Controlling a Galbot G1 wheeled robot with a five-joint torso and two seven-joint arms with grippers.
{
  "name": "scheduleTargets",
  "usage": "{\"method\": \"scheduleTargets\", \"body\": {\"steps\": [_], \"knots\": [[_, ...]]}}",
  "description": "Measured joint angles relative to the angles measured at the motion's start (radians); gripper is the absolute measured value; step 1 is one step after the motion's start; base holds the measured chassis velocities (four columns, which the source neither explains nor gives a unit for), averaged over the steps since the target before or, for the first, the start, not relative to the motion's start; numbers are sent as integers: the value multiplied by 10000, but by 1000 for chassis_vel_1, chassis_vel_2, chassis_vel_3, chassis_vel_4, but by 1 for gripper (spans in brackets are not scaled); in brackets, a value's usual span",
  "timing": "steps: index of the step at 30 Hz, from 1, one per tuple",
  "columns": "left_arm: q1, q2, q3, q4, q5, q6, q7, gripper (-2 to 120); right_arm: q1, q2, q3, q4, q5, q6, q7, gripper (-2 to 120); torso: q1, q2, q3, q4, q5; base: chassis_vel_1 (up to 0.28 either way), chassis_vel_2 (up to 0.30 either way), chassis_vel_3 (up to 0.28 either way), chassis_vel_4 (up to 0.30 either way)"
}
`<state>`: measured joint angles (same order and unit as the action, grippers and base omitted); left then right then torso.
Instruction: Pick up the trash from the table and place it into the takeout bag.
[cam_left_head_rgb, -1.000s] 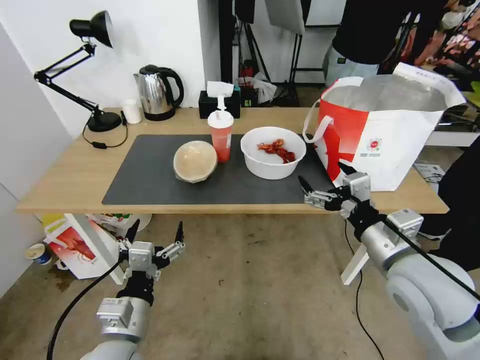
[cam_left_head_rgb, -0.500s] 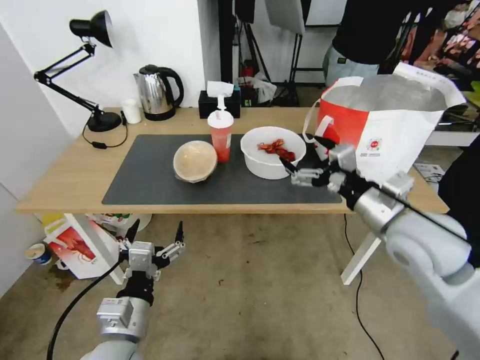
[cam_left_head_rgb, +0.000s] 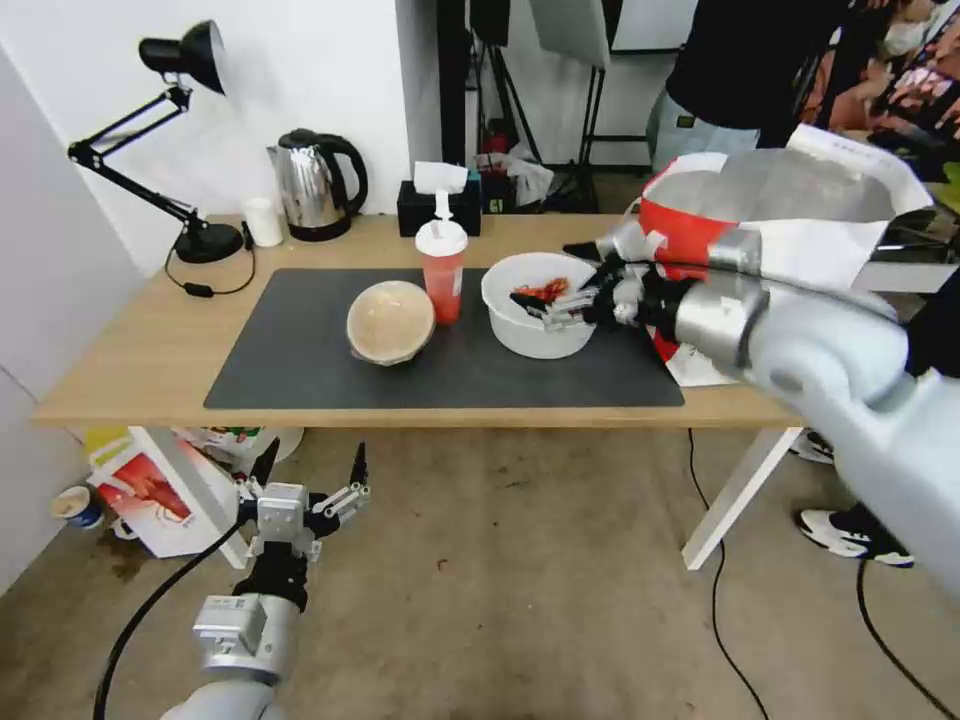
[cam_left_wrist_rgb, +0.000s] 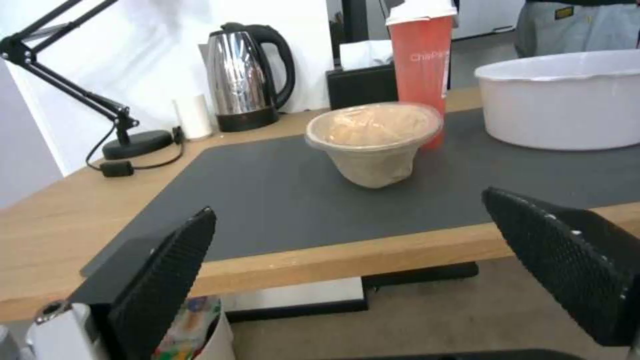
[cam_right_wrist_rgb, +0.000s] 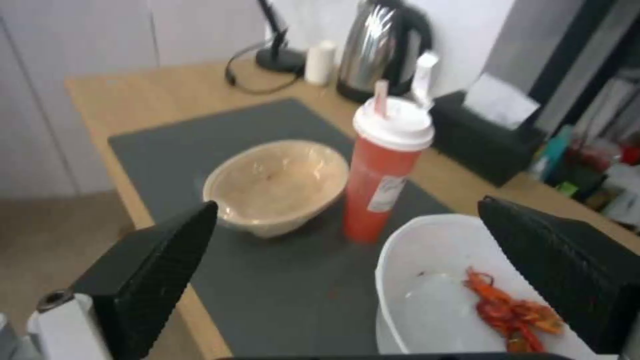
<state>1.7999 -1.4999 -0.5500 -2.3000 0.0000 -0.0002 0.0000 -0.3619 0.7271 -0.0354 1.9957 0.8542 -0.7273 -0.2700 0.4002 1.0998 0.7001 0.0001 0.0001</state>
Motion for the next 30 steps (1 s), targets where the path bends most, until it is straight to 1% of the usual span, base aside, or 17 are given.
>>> {"method": "scheduleTargets", "body": {"steps": [3,6,8,9,12,13,14,17,18,22,30], "knots": [[0,0,-1,0,0,0,0,100,870,8,-815,-540,-199,-17,-305,100,-1,0,0,-3,1,0,0,0,0],[0,0,0,0,0,0,0,100,1108,1,-1049,-674,-252,-17,-359,100,-1,0,0,-3,1,0,0,0,0],[0,-1,0,0,0,0,0,100,2012,3,-1884,-1145,-514,-12,-584,100,-1,1,0,-2,0,0,0,0,0],[0,-1,0,0,0,0,0,100,2012,3,-1884,-1145,-514,-12,-584,100,-1,1,0,-2,0,0,0,0,0],[0,0,-2,0,0,0,0,100,3111,141,-2795,-1850,-632,6,-901,100,0,1,0,-1,0,0,0,0,0],[0,0,-2,0,0,0,0,100,3111,141,-2795,-1850,-632,6,-901,100,0,1,0,-1,0,0,0,0,0],[-1,0,0,0,0,0,0,100,3380,186,-3017,-2036,-644,10,-995,100,-1,1,-1,-2,-1,0,0,0,0],[0,0,-1,0,1,0,0,100,4269,254,-3973,-2681,-703,27,-1462,100,0,1,-1,0,-1,0,0,0,0],[0,0,-1,0,1,0,0,100,4269,254,-3973,-2681,-703,27,-1462,100,0,1,-1,0,-1,0,0,0,0],[-1,0,0,0,0,0,1,100,4792,263,-4680,-3056,-913,40,-1896,100,-1,1,-1,-1,-2,0,0,0,0],[-1,0,0,0,0,0,1,100,4967,151,-5046,-3242,-934,46,-2002,100,-1,1,-1,-3,0,0,0,0,0]]}}
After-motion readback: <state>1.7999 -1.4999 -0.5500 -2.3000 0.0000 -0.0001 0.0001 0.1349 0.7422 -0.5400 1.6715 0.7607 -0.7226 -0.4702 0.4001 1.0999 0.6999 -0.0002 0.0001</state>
